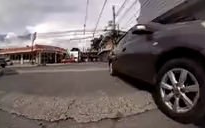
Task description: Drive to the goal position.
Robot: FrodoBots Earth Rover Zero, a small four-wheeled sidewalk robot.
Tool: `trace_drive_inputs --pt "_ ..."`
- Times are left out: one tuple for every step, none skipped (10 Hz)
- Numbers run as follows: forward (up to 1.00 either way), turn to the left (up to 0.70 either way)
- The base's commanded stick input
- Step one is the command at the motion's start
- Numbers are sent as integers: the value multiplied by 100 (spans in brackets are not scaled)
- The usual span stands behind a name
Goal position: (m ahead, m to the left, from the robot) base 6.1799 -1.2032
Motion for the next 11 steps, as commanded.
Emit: trace_drive_inputs --pt "70 0" --pt "70 17" --pt "70 35" --pt "70 35" --pt "70 35" --pt "70 27" --pt "70 0" --pt "70 0" --pt "70 0" --pt "70 0" --pt "70 0"
